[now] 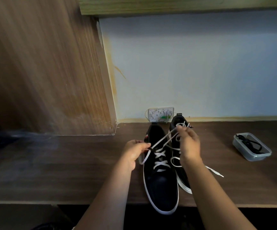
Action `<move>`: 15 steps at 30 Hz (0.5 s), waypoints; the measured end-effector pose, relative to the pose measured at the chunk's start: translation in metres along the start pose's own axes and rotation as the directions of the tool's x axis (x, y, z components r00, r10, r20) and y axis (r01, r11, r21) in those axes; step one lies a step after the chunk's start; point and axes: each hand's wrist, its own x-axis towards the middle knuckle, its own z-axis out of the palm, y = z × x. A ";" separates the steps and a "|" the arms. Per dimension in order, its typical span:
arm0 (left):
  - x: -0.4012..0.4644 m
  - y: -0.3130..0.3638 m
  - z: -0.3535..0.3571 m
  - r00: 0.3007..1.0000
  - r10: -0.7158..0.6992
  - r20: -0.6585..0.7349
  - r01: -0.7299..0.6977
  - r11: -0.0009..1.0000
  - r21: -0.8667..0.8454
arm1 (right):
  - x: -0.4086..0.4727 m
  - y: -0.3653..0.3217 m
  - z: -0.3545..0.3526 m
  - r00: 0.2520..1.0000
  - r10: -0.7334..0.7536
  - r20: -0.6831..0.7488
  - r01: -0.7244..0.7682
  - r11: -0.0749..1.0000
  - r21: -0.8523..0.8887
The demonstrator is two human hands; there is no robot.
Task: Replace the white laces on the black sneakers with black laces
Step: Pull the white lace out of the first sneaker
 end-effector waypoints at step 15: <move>-0.006 -0.001 0.000 1.000 0.011 -0.012 -0.011 1.000 -0.007 | -0.001 0.002 -0.001 0.961 -0.260 0.095 0.277 0.890 -0.363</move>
